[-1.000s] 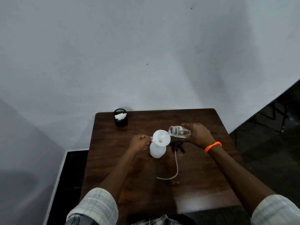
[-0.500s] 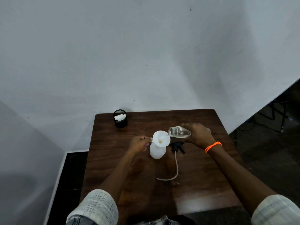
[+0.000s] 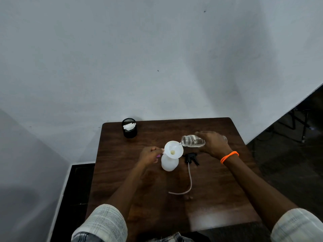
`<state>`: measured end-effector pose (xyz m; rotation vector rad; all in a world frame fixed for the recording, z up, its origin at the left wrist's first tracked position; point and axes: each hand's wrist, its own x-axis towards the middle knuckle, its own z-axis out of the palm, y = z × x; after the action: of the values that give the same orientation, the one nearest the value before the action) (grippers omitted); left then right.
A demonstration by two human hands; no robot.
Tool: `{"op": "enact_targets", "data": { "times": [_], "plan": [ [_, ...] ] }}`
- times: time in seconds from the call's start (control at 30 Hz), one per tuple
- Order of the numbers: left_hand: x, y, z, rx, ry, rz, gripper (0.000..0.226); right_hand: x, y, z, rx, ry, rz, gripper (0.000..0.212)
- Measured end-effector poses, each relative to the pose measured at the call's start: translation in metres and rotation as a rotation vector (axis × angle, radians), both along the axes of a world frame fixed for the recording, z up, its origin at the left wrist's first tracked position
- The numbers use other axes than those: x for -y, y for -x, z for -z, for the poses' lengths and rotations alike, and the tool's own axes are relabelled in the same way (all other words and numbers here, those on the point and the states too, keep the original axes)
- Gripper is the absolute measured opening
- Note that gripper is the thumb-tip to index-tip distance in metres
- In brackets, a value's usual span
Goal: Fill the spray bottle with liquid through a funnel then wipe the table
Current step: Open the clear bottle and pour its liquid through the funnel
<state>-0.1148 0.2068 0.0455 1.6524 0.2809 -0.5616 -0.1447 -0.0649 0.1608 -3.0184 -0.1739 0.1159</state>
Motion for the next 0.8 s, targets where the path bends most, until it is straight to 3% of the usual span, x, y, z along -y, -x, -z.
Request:
{"op": "enact_targets", "data": {
  "times": [0.3,0.8],
  "plan": [
    [-0.0009,0.0012,-0.0009,-0.006,0.019,-0.017,0.026,0.0025,-0.0038,0.0031,0.013,-0.010,-0.023,0.058],
    [-0.0012,0.0031,-0.0043,-0.002,0.014,0.013,0.022,0.0027,-0.0026,-0.0029,0.088,-0.003,-0.063,0.052]
  ]
}}
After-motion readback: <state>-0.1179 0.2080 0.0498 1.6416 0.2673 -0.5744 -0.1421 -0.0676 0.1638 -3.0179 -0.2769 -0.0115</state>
